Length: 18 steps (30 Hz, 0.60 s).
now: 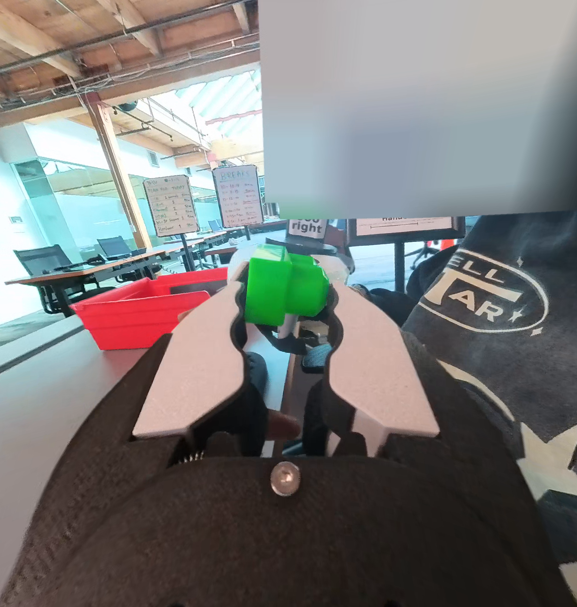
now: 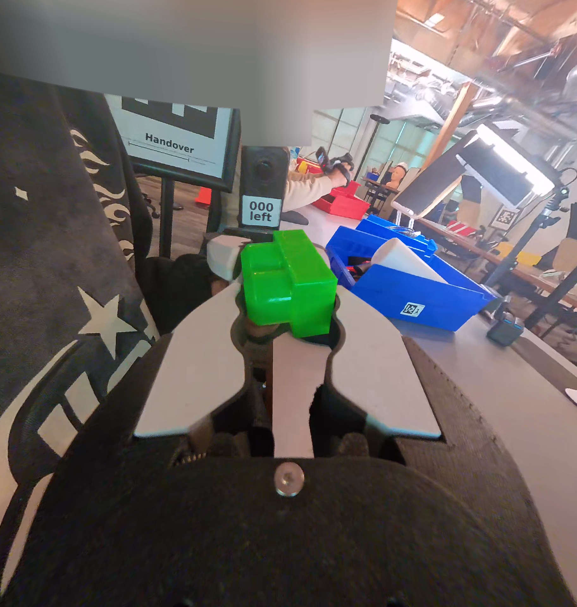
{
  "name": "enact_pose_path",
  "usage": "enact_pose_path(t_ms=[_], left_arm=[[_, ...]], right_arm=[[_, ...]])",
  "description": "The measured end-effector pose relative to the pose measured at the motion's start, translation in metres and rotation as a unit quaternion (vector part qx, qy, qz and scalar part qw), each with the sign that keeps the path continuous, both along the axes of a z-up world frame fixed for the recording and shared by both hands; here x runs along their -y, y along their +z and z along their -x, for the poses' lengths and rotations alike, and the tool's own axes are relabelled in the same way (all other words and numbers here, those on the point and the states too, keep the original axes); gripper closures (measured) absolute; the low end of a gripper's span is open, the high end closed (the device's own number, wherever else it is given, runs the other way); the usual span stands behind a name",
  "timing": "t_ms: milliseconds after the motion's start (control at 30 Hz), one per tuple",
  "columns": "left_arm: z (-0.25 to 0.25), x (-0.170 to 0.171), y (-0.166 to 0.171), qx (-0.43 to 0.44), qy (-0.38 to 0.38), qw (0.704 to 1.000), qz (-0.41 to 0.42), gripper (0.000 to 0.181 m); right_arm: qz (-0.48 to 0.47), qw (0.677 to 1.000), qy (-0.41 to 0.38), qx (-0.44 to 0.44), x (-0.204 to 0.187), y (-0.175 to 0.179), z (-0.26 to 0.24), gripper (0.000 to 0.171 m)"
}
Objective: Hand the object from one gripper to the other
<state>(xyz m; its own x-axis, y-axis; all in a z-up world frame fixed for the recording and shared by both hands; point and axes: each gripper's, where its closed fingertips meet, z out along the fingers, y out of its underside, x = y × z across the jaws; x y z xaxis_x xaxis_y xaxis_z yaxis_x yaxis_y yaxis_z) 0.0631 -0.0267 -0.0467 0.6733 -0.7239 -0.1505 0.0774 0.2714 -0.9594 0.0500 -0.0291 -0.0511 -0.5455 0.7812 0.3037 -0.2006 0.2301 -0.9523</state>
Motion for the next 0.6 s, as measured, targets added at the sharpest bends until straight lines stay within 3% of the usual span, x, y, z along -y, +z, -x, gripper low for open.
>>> enact_pose_path(t_ms=[67, 133, 267, 400, 467, 533, 600], left_arm=[[0.003, 0.001, 0.005, 0.038, -0.017, 0.999, 0.020, 0.137], [0.007, 0.001, 0.010, 0.088, -0.043, 0.994, 0.050, 0.137], [0.017, -0.003, 0.011, 0.182, -0.098, 0.969, 0.136, 0.137], [0.015, -0.003, 0.009, 0.225, -0.151, 0.945, 0.183, 0.137], [0.011, -0.003, 0.007, 0.222, -0.156, 0.943, 0.191, 0.137], [0.008, -0.003, 0.005, 0.214, -0.158, 0.944, 0.195, 0.137], [0.007, -0.001, 0.006, 0.201, -0.155, 0.951, 0.178, 0.137]], right_arm=[[-0.013, 0.999, -0.008, -0.032, -0.002, 0.003, 0.000, 0.122], [-0.050, 0.991, -0.038, -0.115, -0.006, 0.012, -0.001, 0.099], [-0.185, 0.956, -0.090, -0.211, -0.007, 0.017, -0.006, 0.093], [-0.317, 0.907, -0.146, -0.236, -0.011, 0.007, 0.001, 0.099], [-0.337, 0.898, -0.151, -0.240, -0.008, 0.005, 0.003, 0.108], [-0.349, 0.890, -0.171, -0.239, -0.012, 0.006, 0.005, 0.133], [-0.351, 0.892, -0.170, -0.228, -0.013, 0.004, 0.005, 0.134]])
